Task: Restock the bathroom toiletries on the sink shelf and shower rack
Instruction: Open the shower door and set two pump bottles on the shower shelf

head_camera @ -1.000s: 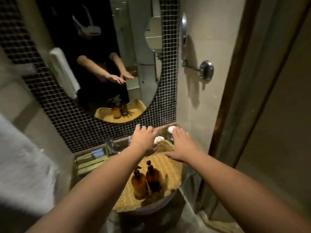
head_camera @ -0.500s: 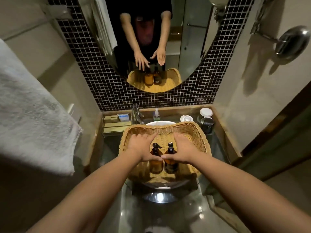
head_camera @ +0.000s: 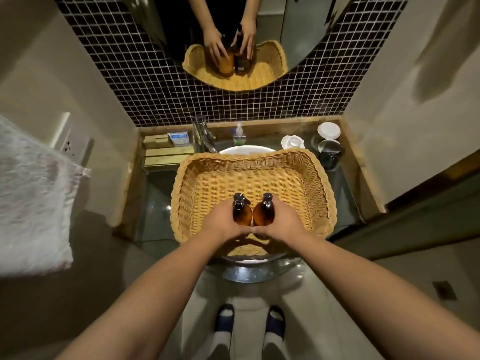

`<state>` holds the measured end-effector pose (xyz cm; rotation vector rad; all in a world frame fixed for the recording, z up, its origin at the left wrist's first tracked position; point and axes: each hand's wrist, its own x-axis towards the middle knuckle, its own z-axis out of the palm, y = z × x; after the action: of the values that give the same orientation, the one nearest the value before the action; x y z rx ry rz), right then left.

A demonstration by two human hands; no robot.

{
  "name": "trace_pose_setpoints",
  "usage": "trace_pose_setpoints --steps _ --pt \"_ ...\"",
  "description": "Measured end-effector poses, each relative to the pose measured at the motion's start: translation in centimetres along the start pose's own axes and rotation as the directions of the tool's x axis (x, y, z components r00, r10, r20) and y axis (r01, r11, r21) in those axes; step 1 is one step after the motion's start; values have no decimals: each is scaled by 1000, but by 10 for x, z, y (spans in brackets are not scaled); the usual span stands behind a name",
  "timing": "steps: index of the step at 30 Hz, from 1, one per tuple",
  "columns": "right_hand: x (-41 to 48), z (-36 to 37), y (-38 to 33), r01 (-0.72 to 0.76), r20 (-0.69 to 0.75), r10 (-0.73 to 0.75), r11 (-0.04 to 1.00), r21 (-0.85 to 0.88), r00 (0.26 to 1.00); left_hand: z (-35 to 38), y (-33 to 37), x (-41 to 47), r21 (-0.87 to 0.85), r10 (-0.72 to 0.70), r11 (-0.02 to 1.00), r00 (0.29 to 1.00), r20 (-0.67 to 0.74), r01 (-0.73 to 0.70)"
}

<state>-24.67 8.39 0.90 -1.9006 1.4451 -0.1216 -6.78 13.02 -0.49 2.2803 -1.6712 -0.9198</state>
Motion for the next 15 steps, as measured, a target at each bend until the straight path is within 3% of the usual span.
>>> trace_pose_setpoints --steps 5,11,15 --pt "3 12 5 1 -108 6 998 58 994 12 4 3 -78 20 997 995 -93 -27" --pt "-8 -12 -4 9 -157 -4 1000 28 988 -13 29 3 75 145 987 986 -84 -139" --pt "-25 -54 -16 -25 -250 27 1000 10 968 -42 70 -2 189 281 950 946 -159 -250"
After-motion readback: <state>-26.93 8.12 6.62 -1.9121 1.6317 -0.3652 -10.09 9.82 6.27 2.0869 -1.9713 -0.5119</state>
